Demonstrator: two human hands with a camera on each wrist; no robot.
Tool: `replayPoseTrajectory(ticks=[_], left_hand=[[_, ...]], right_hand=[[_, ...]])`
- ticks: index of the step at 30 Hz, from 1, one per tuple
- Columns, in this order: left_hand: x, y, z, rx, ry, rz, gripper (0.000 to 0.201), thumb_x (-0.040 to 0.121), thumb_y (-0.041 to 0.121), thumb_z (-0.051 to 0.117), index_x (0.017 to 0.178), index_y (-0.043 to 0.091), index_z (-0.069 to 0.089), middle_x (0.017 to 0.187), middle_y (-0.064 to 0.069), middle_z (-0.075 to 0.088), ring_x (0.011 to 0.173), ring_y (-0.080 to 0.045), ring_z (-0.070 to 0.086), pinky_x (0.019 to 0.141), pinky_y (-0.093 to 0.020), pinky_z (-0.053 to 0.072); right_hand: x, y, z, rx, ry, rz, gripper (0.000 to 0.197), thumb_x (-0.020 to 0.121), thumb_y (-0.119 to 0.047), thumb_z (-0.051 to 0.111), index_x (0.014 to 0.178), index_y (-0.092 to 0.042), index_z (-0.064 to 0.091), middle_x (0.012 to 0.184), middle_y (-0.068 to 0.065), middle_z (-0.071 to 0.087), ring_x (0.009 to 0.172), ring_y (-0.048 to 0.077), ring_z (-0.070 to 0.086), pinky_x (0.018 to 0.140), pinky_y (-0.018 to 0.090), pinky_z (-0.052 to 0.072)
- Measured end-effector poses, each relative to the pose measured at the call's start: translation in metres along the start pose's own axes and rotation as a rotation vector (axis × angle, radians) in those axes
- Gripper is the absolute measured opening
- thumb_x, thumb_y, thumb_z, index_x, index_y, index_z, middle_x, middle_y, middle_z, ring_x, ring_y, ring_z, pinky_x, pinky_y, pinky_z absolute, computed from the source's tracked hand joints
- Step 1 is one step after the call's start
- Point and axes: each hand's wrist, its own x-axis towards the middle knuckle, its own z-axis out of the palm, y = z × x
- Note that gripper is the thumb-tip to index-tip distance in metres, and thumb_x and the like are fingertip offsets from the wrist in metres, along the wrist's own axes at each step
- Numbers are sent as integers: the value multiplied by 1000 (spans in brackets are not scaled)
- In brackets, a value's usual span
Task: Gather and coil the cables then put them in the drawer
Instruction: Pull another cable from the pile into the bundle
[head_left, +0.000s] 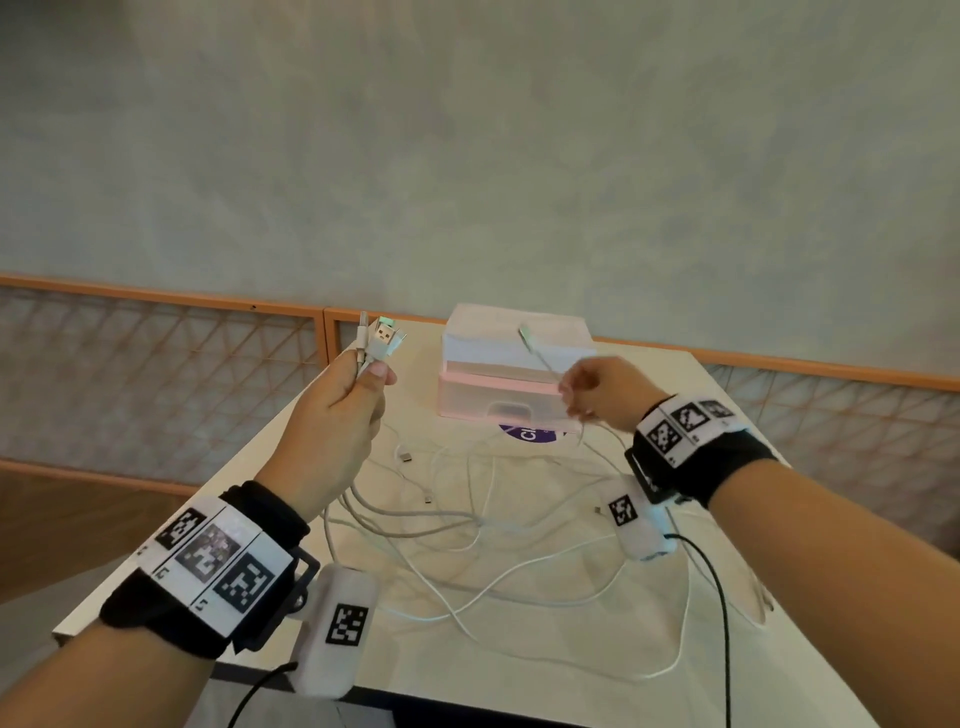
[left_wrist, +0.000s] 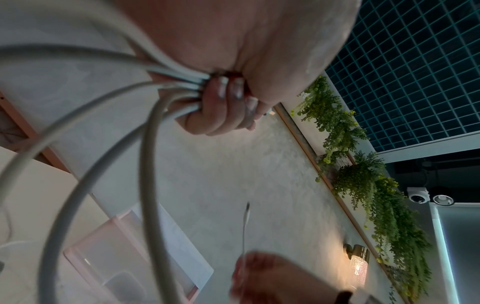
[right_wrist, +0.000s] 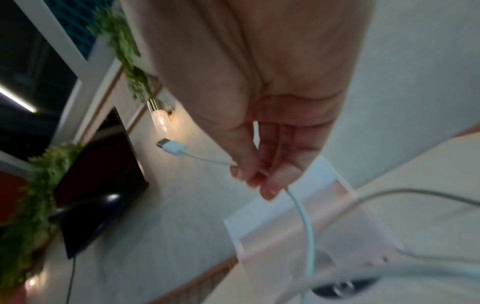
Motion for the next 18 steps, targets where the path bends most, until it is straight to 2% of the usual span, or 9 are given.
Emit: replayPoseTrajectory(ticks=[4,7,9,11,15,18], left_hand=[[-1,4,7,-45,-3,-9,26,101,23,35,81,19,50,48,13,32,43,-4,22,40,-19,19],[0,8,13,-81,-6,-34,26,101,23,35,79,19,47,51,12,30,44,-6,21,41,-20,18],[1,10,18,-119,-6,-68,27,101,23,35,76,19,45,53,10,30,44,-6,21,41,-20,17],[2,13,26,-174,-19,-103,30,101,26,35,73,18,41,52,10,30,44,-7,21,40,-18,17],[1,16,41,-297,-79,-156,33,101,38,30,75,20,39,51,8,31,43,-7,18,43,-22,13],[-1,19,51,-326,-51,-167,32,101,38,29,78,18,40,51,8,34,42,-7,21,42,-21,17]], right_hand=[[0,-37,-28,217,246,-169,20,89,-6,57,72,-16,56,73,1,62,64,19,64,71,34,56],[-10,-54,-31,431,297,-186,17,91,-11,55,75,-13,53,74,3,59,64,19,66,61,27,56],[-23,-61,-23,604,207,-161,15,92,-10,55,77,-11,53,74,5,57,63,17,66,53,21,55],[-37,-64,-11,670,81,-159,13,90,-10,57,78,-11,54,72,6,58,64,16,67,52,19,53],[-67,-67,21,648,-143,-200,19,89,-2,57,73,-13,56,68,4,60,63,15,66,52,19,50],[-84,-67,45,635,-291,-205,15,86,-3,61,75,-12,56,66,3,61,60,15,66,52,20,50]])
